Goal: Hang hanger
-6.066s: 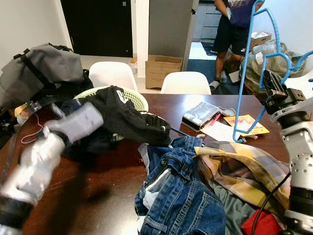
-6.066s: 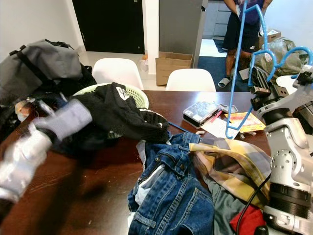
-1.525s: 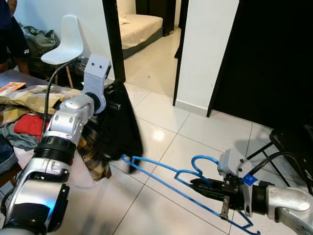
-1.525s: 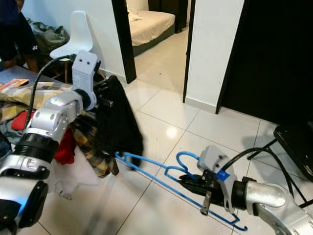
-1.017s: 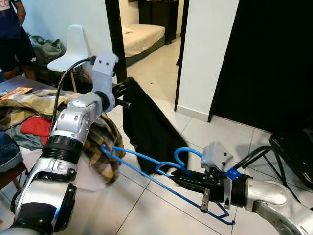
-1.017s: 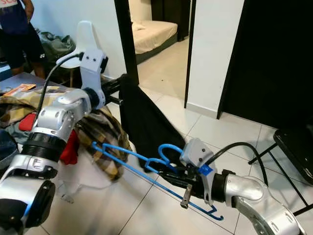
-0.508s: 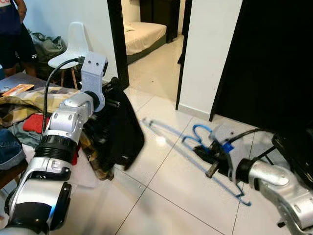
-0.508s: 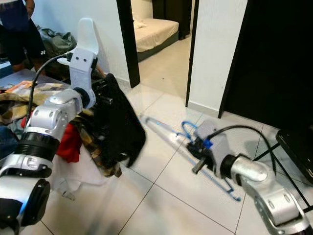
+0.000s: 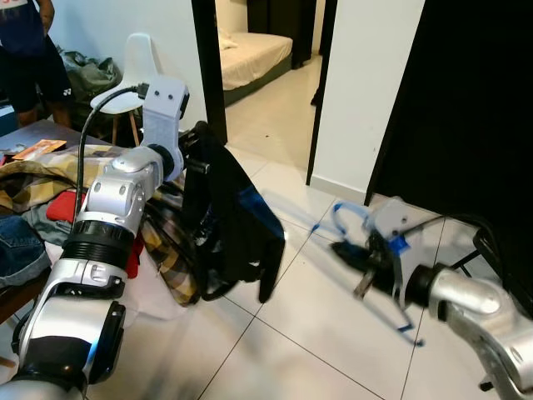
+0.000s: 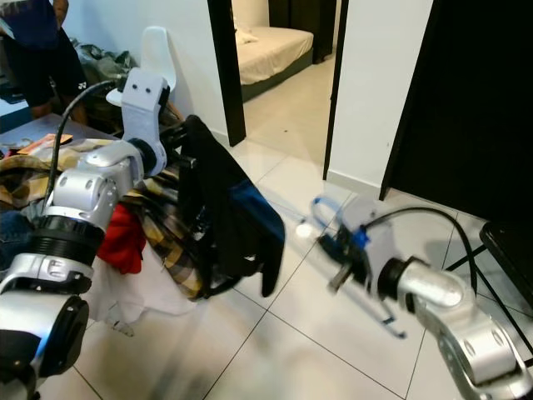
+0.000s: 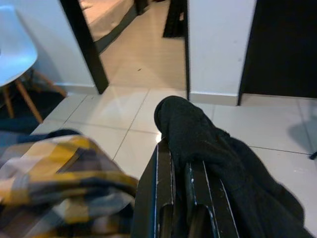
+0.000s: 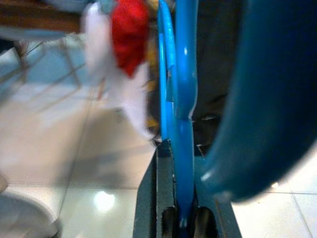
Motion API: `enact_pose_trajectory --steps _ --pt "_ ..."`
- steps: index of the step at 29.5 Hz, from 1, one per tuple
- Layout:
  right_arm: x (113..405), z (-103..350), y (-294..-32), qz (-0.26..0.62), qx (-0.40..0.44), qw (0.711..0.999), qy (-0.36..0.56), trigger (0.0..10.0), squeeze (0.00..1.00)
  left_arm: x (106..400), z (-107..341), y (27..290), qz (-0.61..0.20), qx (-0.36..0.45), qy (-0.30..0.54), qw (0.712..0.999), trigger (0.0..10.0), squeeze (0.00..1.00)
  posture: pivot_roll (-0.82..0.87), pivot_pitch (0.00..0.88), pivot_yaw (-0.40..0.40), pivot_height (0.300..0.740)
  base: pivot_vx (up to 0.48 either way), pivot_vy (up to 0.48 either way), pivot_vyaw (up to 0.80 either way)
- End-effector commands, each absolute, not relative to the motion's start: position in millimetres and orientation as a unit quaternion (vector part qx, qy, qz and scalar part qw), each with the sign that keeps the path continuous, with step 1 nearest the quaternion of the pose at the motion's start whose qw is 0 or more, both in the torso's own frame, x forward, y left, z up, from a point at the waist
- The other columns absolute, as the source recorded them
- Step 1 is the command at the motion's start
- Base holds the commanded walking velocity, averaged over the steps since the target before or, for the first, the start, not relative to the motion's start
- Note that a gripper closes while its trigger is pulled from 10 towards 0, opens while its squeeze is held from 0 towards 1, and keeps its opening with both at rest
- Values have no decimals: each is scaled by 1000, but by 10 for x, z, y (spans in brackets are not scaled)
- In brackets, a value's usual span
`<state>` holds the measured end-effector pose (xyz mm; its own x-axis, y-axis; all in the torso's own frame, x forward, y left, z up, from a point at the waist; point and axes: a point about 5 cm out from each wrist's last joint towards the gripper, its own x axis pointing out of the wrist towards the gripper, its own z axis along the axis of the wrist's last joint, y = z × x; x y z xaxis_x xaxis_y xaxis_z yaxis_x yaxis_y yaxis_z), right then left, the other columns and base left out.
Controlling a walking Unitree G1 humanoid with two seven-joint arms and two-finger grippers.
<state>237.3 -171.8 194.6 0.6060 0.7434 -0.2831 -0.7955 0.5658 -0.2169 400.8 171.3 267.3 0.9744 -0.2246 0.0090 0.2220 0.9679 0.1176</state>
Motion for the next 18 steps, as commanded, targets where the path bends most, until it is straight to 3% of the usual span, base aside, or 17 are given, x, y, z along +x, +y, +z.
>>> enact_pose_trajectory --steps 1,6,11,13,14,18 --pt "2329 1964 -1668 460 -161 870 75 10000 0 4020 2811 1759 -96 57 -35 993 10000 0 -83 0 45 740 0 0 0" --pt "2406 1985 -1744 427 -166 885 77 10000 0 4028 2785 1721 -97 56 -35 993 10000 0 -88 0 46 740 0 0 0" --pt "2463 1975 -1796 401 -159 898 90 10000 0 4023 2704 1519 -133 23 -44 990 10000 0 -98 0 53 740 0 0 -769" --pt "2456 1960 -1780 404 -156 896 94 10000 0 4016 2686 1454 -147 10 -48 988 10000 0 -98 0 53 740 0 0 -769" --pt "2412 1854 -1659 424 -145 887 110 10000 0 3965 2644 1251 -189 -42 -63 979 10000 0 -100 0 57 740 0 0 -775" --pt "2393 1812 -1609 432 -140 884 115 10000 0 3940 2631 1190 -200 -65 -72 975 10000 0 -99 0 57 740 0 0 -772"
